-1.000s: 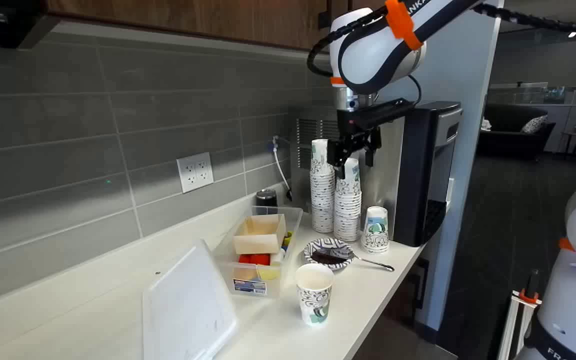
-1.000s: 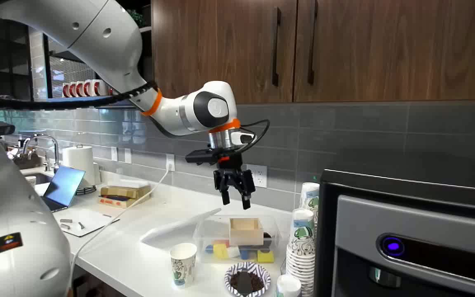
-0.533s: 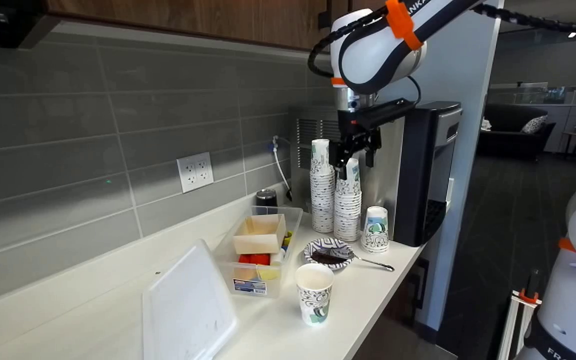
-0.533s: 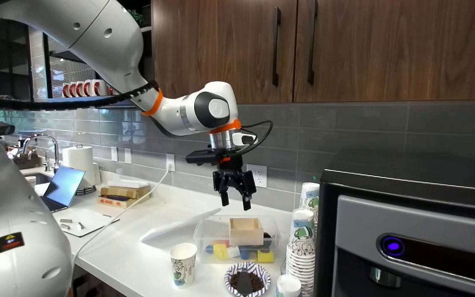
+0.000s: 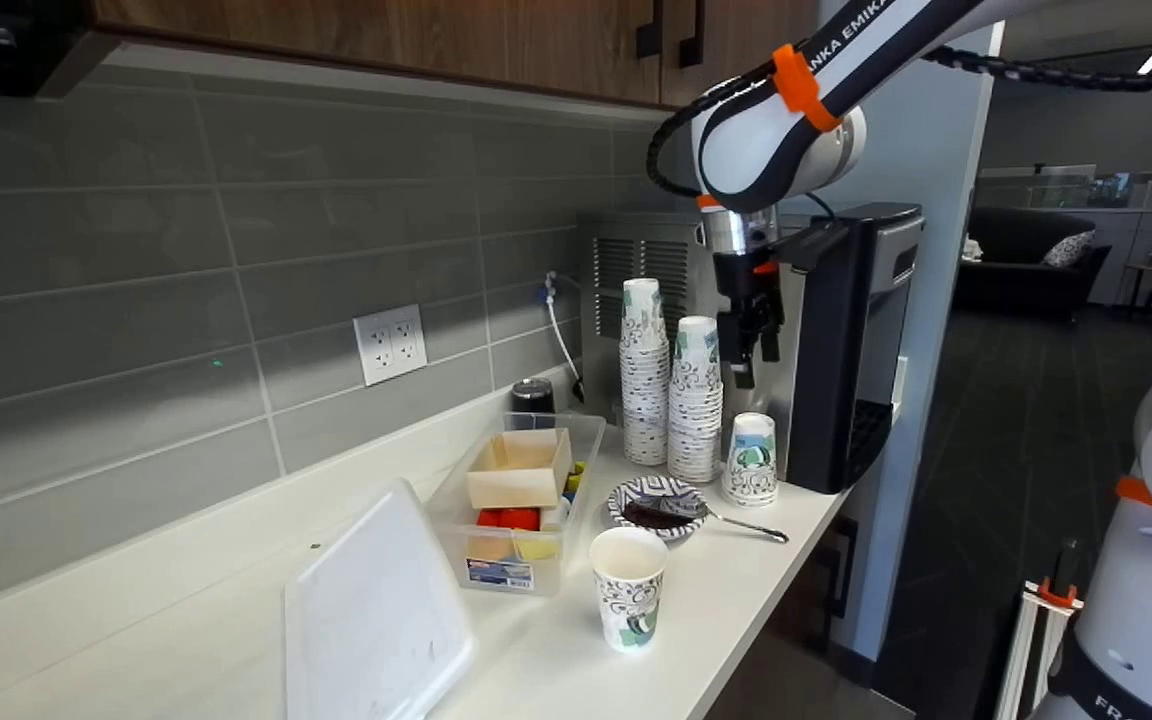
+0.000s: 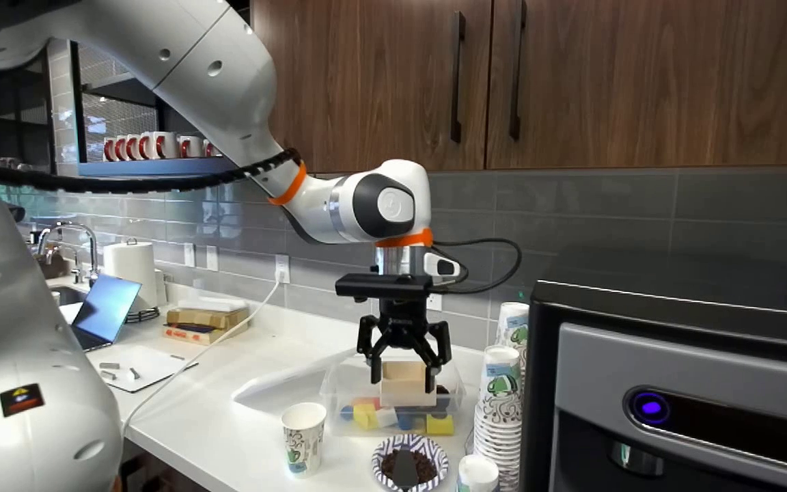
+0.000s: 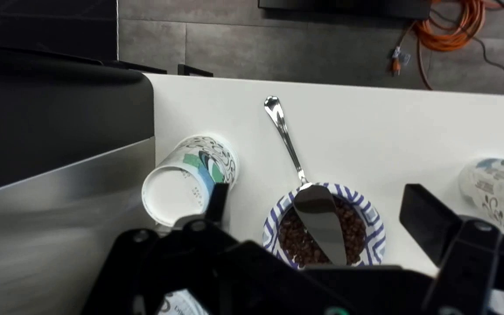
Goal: Use the spoon to stir in the bowl
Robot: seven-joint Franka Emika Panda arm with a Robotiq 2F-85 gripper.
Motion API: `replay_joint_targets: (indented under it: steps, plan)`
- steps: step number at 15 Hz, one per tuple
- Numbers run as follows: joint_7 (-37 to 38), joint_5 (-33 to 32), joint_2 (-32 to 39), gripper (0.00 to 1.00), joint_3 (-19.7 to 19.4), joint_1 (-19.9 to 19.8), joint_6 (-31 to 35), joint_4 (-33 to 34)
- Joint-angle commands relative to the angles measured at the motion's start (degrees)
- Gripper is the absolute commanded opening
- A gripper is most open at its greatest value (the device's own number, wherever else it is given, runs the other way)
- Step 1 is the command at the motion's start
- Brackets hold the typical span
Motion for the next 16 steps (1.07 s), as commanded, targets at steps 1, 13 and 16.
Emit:
replay_joint_targets:
  steps: [1, 13, 16]
  plan:
    - [-10.02, -0.91, 6.30, 1.00, -2.26, 1.11, 1.13, 0.33]
    - [-19.73, -8.30, 23.81, 1.00, -1.76, -1.11, 27.41, -5.84]
    - [-20.29, -8.05, 27.27, 1.00, -1.48, -1.94, 33.47, -6.62]
